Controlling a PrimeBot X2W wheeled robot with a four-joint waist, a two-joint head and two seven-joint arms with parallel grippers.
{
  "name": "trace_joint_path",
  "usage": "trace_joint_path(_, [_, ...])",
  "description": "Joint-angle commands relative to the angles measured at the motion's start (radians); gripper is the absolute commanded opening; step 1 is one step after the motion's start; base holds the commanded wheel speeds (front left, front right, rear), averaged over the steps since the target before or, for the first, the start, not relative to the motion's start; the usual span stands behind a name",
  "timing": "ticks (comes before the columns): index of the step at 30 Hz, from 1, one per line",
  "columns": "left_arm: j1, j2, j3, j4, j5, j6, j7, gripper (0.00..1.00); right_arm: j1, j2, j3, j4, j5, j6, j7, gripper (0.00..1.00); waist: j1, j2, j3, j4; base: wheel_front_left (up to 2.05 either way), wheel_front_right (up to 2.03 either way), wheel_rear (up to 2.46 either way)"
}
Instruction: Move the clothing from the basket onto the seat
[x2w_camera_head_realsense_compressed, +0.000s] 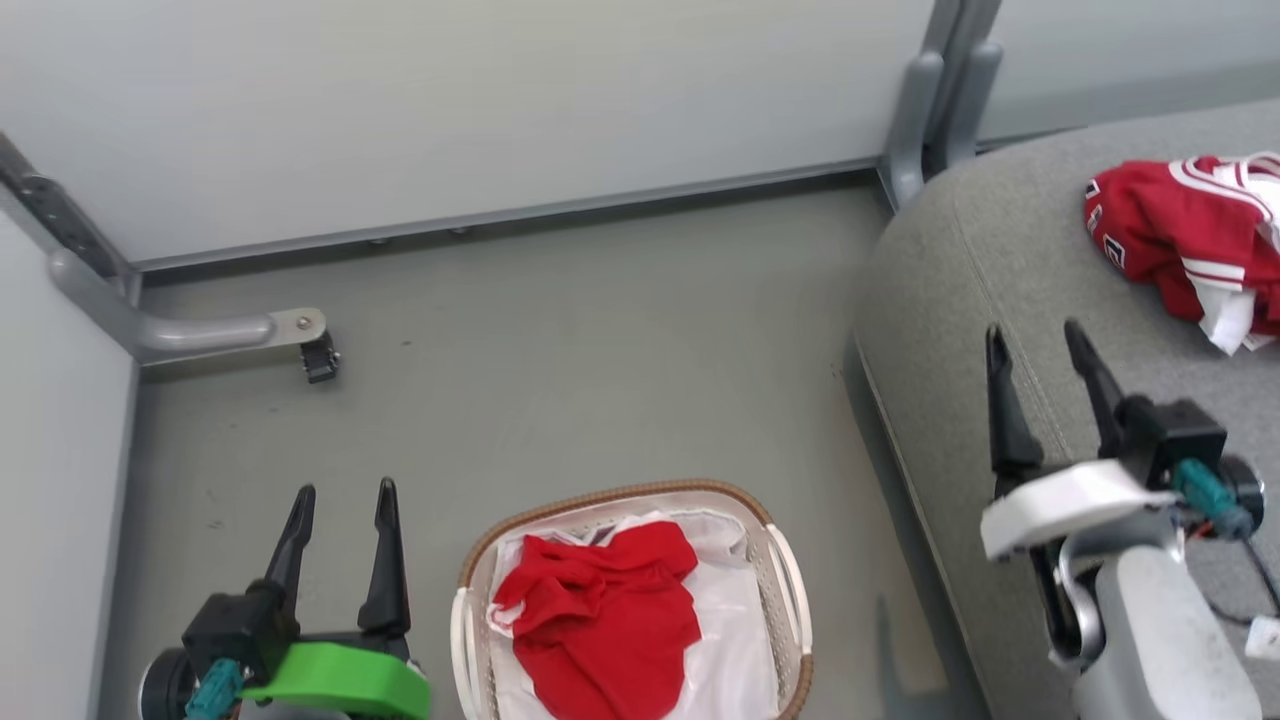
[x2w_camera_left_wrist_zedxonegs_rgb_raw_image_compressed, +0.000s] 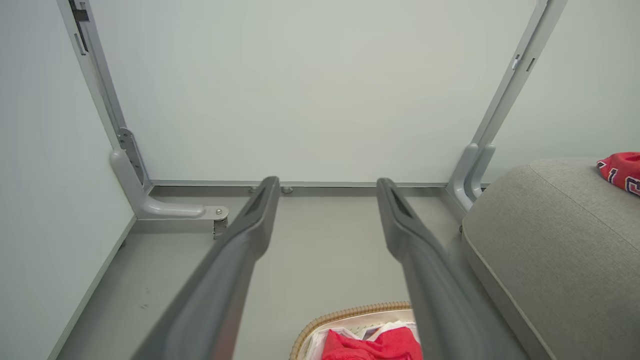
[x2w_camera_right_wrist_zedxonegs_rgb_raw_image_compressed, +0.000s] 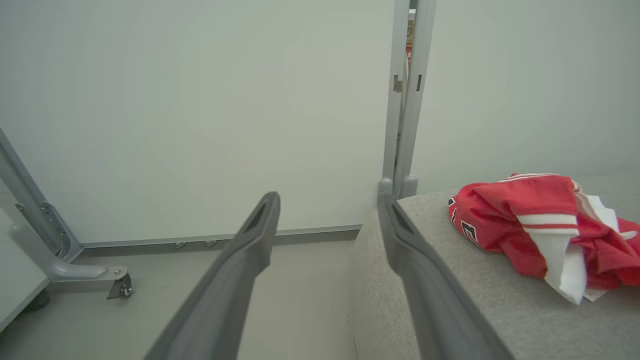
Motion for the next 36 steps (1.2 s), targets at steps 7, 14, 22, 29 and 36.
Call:
trace_joint_path(7, [0.066,-0.005,0.024,-0.002,0.002,-0.006,0.001,1.0,0.152,-0.004,0.087,-0.029,0.013,-0.001,0.0,1.0,0.0001,0.0,-0.102,0.073,0.0,0.0,0.0])
trace_joint_path(14, [0.092,-0.006,0.029,-0.002,-0.017,-0.005,0.001,1.0,0.213,-0.004,0.118,-0.044,0.014,-0.001,0.0,1.0,0.0001,0.0,-0.123,0.065,0.0,0.0,0.0])
trace_joint_path(22, [0.085,-0.006,0.027,0.015,-0.02,-0.003,0.001,1.0,0.213,-0.004,0.104,-0.069,0.01,-0.001,0.0,1.0,0.0001,0.0,-0.127,0.053,0.0,0.0,0.0])
trace_joint_path(29, [0.08,-0.006,0.023,0.023,-0.022,-0.004,0.001,1.0,0.215,-0.004,0.106,-0.077,0.012,-0.001,0.0,1.0,0.0001,0.0,-0.127,0.051,0.0,0.0,0.0])
trace_joint_path(36, [0.076,-0.006,0.019,0.028,-0.021,-0.005,0.001,1.0,0.213,-0.004,0.104,-0.08,0.019,-0.001,0.0,1.0,0.0001,0.0,-0.127,0.051,0.0,0.0,0.0])
